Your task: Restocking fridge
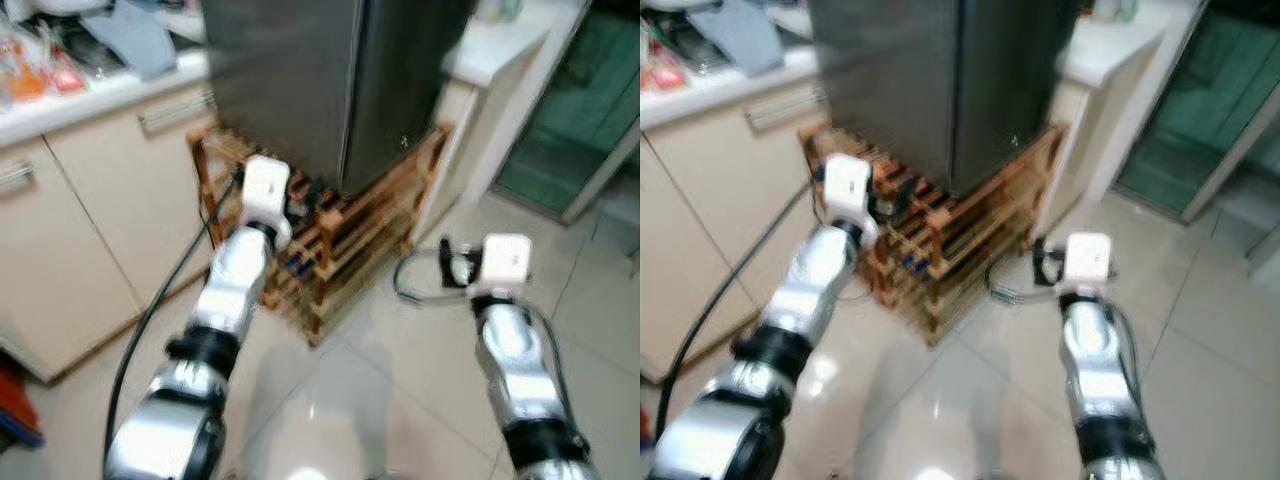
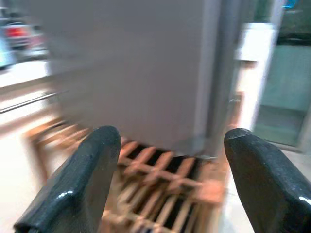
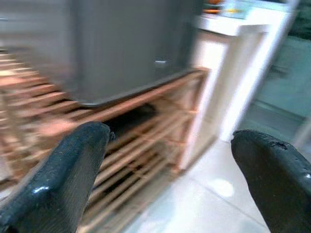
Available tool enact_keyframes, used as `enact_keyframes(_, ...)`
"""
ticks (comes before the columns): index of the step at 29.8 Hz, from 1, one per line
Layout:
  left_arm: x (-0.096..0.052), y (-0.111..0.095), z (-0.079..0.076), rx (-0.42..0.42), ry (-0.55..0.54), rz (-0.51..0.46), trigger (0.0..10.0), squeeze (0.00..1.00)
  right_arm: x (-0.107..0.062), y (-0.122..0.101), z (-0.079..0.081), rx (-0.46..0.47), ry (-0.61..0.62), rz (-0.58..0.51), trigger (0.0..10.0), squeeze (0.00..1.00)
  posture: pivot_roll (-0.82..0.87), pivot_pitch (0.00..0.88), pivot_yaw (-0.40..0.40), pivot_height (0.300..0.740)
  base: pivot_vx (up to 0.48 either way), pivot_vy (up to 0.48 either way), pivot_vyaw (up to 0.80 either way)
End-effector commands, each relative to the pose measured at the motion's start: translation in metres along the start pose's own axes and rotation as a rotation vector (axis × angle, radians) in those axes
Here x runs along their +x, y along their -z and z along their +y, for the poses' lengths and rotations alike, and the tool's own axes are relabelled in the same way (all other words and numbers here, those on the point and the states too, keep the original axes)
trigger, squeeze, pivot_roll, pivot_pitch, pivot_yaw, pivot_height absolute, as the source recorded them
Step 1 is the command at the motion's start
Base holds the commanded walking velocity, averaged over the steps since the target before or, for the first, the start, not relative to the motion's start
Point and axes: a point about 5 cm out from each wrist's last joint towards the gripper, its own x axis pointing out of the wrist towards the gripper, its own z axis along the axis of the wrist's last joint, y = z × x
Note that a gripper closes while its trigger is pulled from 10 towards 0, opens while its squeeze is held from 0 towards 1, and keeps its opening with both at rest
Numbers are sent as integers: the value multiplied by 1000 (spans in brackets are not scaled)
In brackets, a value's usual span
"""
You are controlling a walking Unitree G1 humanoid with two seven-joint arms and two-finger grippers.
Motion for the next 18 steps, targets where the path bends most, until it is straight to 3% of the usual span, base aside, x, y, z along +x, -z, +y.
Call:
enact_keyframes(1,2,-7,-12,-19,48,-38,10000,0,0,-3,-9,-10,26,-17,10000,0,-110,0,5,740,334,0,0)
enact_keyframes(5,3,-11,-15,4,48,-59,10000,0,-1,-5,-8,-15,26,-29,10000,0,-111,0,7,740,476,0,0)
enact_keyframes(18,3,-18,-31,-46,109,-106,10000,0,-1,-7,-11,-16,46,-40,10000,0,-118,0,10,740,480,0,0)
